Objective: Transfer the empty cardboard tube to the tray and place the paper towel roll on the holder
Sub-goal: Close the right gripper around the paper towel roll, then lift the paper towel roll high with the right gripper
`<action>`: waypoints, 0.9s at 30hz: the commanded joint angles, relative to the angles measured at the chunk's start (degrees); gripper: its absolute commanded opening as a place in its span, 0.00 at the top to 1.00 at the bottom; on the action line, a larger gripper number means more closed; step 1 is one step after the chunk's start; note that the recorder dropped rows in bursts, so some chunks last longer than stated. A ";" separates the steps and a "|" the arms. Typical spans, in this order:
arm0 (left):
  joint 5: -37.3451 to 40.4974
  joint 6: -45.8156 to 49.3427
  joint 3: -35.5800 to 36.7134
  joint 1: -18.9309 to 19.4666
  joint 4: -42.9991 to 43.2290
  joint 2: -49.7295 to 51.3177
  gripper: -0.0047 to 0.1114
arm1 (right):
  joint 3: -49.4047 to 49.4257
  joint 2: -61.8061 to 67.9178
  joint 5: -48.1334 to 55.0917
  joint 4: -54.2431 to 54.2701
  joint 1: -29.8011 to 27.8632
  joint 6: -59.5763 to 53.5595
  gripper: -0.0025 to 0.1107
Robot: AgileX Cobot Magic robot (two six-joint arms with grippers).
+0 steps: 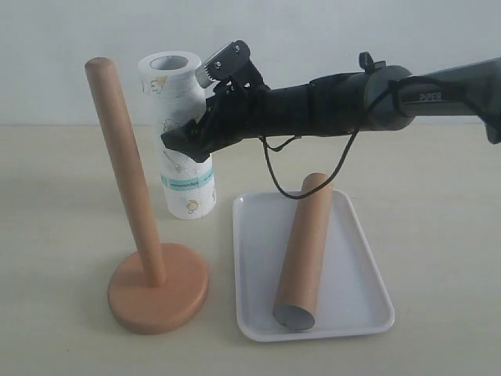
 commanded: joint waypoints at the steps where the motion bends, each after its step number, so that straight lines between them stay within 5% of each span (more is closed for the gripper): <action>1: 0.08 -0.02 0.21 0.13 0.19 -0.16 0.92 | -1.69 1.09 0.88 0.24 0.00 0.88 0.19; 7: 0.08 -0.02 0.21 0.13 0.19 -0.16 0.92 | -1.69 2.61 0.52 0.24 0.00 0.76 0.27; 18: 0.08 -0.02 0.21 0.13 0.19 -0.16 0.92 | -1.69 2.70 0.75 0.24 0.00 0.01 0.95; 27: 0.07 0.08 0.21 0.13 0.19 -0.16 0.92 | -1.69 -0.93 0.74 0.24 0.00 5.91 0.98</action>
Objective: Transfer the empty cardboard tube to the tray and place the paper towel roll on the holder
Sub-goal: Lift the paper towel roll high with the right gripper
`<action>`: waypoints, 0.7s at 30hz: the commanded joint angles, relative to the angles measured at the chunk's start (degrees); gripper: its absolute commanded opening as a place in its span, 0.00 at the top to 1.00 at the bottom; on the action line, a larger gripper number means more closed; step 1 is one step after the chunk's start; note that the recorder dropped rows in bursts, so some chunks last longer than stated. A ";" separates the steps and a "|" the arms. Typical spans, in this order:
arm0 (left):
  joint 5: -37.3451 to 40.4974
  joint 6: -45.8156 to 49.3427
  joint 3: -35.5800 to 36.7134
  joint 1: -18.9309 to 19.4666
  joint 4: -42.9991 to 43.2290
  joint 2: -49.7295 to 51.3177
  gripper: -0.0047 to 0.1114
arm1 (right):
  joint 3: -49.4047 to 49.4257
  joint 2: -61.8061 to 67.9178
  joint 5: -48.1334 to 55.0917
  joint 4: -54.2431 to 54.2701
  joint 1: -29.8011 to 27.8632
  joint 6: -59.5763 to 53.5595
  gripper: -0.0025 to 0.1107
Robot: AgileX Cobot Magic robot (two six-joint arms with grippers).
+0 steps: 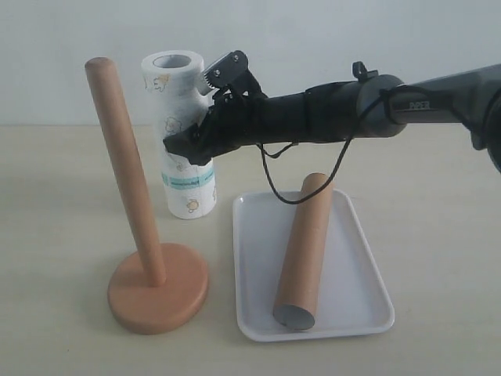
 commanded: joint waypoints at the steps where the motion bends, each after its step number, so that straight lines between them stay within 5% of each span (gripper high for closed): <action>1: 0.07 0.08 0.21 0.13 0.19 -0.16 0.92 | -0.42 -3.83 0.04 0.24 0.00 4.62 0.98; 21: 0.07 0.08 0.21 0.13 0.19 -0.16 0.92 | -0.21 -25.42 0.74 -16.91 -0.12 28.45 0.98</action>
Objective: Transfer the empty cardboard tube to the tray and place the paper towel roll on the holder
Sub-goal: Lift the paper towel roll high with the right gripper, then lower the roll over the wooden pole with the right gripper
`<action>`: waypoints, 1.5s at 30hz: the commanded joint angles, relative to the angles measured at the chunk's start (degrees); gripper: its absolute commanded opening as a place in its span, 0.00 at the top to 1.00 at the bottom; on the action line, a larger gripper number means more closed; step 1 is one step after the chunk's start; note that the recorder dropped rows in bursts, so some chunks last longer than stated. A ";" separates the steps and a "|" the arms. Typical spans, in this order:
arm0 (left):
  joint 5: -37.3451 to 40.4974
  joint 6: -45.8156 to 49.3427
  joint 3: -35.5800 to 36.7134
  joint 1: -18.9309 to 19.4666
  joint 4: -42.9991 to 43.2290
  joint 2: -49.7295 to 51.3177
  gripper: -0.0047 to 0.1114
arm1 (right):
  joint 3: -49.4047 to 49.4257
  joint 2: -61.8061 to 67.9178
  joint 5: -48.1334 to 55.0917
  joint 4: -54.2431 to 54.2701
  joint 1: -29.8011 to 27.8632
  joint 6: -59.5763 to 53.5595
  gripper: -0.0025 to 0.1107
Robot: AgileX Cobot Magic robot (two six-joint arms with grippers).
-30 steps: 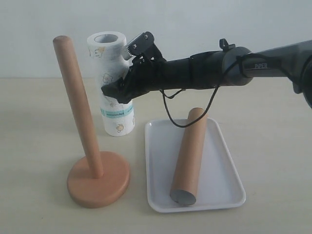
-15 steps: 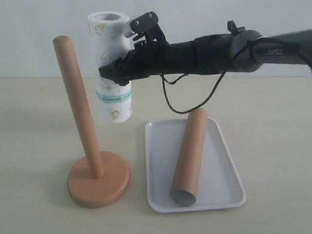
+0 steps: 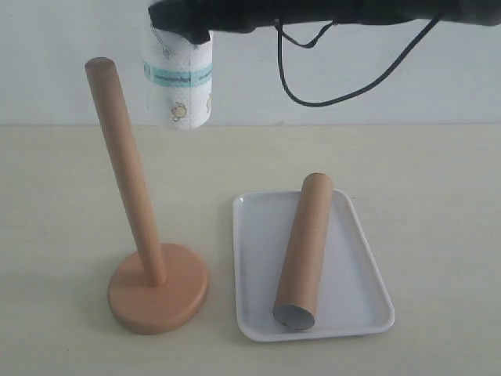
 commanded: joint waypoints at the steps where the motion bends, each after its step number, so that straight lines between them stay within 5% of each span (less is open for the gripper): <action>1: 0.07 0.08 0.21 0.13 0.19 -0.16 0.92 | -0.21 -4.66 3.01 -2.54 -0.12 4.67 0.98; 13: 0.07 0.08 0.21 0.13 0.19 -0.16 0.92 | -0.21 -15.94 5.06 -16.60 -0.12 19.90 0.98; 35: 0.07 0.08 0.21 0.13 0.19 -0.16 0.92 | -0.21 -28.80 9.34 -12.38 -0.02 26.08 0.98; 45: 0.07 0.08 0.21 0.13 0.19 -0.16 0.92 | -0.10 -28.56 4.62 -15.50 8.15 24.73 0.98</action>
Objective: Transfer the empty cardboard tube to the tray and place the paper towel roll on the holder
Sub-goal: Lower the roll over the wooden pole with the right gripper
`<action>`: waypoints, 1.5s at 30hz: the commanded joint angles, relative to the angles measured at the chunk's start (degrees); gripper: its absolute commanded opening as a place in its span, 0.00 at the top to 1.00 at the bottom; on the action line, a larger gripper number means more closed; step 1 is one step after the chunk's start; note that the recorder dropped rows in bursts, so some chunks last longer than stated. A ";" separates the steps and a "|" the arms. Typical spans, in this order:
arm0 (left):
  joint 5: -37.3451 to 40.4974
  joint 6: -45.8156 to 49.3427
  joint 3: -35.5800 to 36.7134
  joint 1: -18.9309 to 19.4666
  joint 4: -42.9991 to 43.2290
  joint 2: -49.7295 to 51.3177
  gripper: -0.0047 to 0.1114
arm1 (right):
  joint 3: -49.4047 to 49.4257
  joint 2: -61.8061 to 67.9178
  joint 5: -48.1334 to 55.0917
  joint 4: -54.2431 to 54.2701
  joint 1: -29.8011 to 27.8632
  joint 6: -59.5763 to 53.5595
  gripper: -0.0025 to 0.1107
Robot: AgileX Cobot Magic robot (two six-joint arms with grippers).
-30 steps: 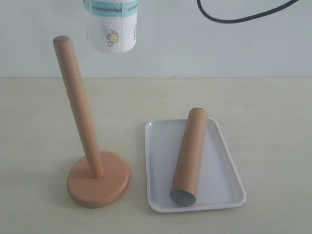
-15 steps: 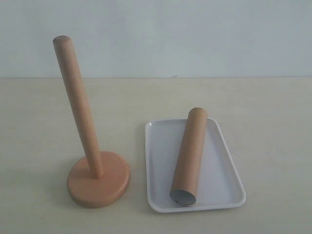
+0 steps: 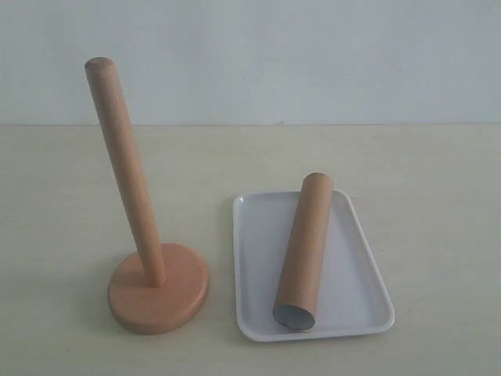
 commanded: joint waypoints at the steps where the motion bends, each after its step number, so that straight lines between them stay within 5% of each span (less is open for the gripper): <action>1: 0.07 0.08 0.21 0.13 0.19 -0.16 0.92 | -0.12 -0.26 -4.69 -2.28 3.91 -0.70 0.98; 34: 0.07 0.08 0.21 0.13 0.19 -0.16 0.92 | -0.12 11.17 -3.37 -8.32 5.34 1.86 0.98; 45: 0.07 0.08 0.21 0.13 0.19 -0.16 0.92 | 9.27 11.21 -10.47 -1.64 5.58 -7.48 0.98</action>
